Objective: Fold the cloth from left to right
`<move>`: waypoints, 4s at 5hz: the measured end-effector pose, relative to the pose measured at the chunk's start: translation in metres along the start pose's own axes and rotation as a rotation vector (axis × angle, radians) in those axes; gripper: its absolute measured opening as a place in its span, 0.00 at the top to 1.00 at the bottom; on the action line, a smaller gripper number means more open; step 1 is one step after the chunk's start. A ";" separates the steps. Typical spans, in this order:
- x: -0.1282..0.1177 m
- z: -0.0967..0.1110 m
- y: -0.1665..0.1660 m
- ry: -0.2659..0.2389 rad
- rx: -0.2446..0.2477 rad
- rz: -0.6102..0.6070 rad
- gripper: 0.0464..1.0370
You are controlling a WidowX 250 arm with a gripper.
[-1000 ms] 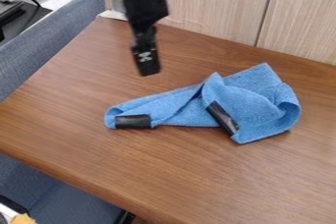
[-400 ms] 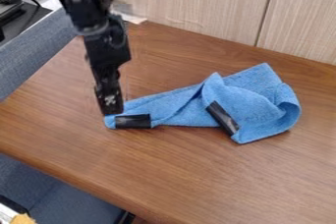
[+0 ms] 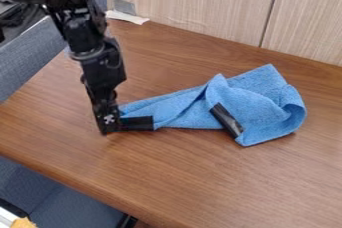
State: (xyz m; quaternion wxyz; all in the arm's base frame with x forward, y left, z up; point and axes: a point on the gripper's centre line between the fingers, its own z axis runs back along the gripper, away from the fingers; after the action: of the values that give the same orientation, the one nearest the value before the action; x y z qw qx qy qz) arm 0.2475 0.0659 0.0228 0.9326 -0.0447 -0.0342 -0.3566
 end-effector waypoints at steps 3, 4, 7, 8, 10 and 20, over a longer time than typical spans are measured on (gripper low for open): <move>0.006 -0.009 0.005 0.007 -0.049 -0.015 0.69; 0.006 -0.009 0.004 0.006 -0.051 -0.020 0.89; 0.001 0.040 0.010 -0.011 0.024 0.006 0.99; 0.017 0.075 0.008 -0.038 0.094 -0.075 0.99; 0.086 0.108 -0.023 -0.162 0.062 -0.307 0.99; 0.198 0.002 -0.037 -0.112 0.028 -0.449 0.04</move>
State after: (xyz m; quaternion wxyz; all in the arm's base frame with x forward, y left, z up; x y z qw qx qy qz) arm 0.3695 -0.0923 0.0462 0.8271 -0.0428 -0.0999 -0.5515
